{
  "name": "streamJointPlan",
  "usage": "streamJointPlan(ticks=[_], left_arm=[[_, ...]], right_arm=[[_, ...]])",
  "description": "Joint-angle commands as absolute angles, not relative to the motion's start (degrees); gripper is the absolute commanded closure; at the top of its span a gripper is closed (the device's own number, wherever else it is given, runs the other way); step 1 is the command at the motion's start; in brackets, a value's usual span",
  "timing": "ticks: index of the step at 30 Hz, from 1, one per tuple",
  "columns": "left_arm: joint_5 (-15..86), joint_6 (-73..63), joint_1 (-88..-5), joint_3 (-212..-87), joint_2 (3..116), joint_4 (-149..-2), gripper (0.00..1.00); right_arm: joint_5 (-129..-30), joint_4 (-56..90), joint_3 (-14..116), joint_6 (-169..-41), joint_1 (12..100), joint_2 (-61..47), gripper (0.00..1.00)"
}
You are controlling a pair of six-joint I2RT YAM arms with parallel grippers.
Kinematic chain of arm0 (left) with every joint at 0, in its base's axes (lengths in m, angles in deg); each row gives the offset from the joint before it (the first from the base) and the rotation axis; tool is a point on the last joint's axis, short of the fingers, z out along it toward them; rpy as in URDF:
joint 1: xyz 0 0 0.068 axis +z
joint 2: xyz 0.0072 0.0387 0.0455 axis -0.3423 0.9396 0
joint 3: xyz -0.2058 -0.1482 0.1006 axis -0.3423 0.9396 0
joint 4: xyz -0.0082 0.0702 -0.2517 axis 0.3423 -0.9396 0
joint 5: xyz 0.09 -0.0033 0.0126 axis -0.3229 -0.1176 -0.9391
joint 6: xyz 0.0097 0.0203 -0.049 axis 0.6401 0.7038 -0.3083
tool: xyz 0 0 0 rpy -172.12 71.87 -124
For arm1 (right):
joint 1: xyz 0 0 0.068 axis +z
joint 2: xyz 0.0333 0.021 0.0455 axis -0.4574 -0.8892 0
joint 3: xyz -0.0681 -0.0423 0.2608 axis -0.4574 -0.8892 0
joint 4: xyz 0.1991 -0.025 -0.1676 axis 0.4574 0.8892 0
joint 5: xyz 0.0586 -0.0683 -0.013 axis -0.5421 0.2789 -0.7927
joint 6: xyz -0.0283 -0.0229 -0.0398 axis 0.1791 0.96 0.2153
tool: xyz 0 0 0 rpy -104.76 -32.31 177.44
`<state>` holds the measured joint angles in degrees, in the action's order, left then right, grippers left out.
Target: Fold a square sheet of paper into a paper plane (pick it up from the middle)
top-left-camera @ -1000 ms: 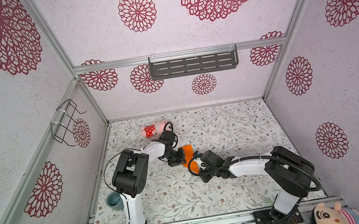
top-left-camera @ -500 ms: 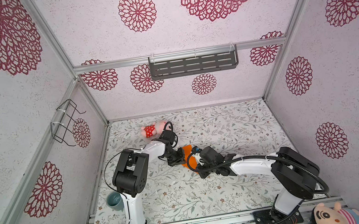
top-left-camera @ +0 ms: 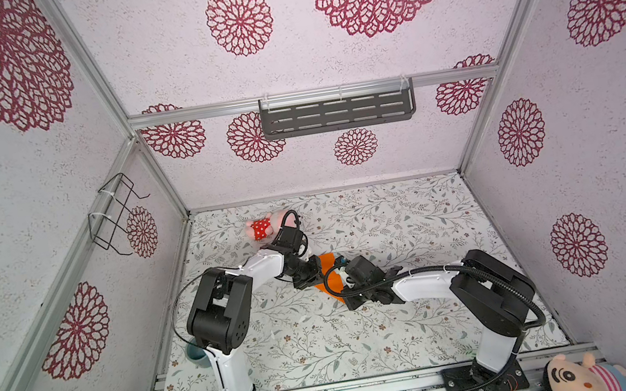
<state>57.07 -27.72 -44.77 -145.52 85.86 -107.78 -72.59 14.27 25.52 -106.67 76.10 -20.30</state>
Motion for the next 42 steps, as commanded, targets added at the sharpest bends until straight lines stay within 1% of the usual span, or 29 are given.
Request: streamJointPlan(ticks=[1, 7, 13, 14, 16, 27, 33, 42], left_arm=[[58.5, -28.9, -46.5, -143.8, 84.6, -104.6, 0.99], [56.9, -27.1, -48.6, -145.3, 87.8, -107.6, 1.0], [55.1, -24.7, -48.9, -147.3, 89.6, -111.5, 1.0], [55.0, -24.2, -48.9, -147.4, 91.6, -112.2, 1.0], [54.3, -23.1, -49.0, -147.8, 92.3, -113.9, 1.0], [45.3, -18.1, -48.7, -151.8, 94.1, -122.6, 1.0], [40.3, -16.9, -47.3, -153.8, 94.3, -126.2, 1.0], [36.4, -19.6, -43.7, -152.5, 92.4, -124.7, 0.98]], right_arm=[[-73.4, 14.9, 25.4, -108.0, 75.8, -21.3, 0.93], [-73.3, 15.5, 25.5, -108.0, 75.8, -21.8, 0.93], [-73.0, 15.9, 25.6, -107.8, 75.7, -21.9, 0.93], [-72.9, 16.0, 25.6, -107.8, 75.7, -21.9, 0.93], [-72.9, 16.1, 25.7, -107.7, 75.7, -22.0, 0.93], [-72.1, 16.9, 25.2, -107.8, 75.7, -22.1, 0.93], [-71.8, 16.7, 24.8, -107.7, 75.6, -21.9, 0.93], [-71.7, 16.2, 24.4, -107.9, 75.5, -21.3, 0.93]])
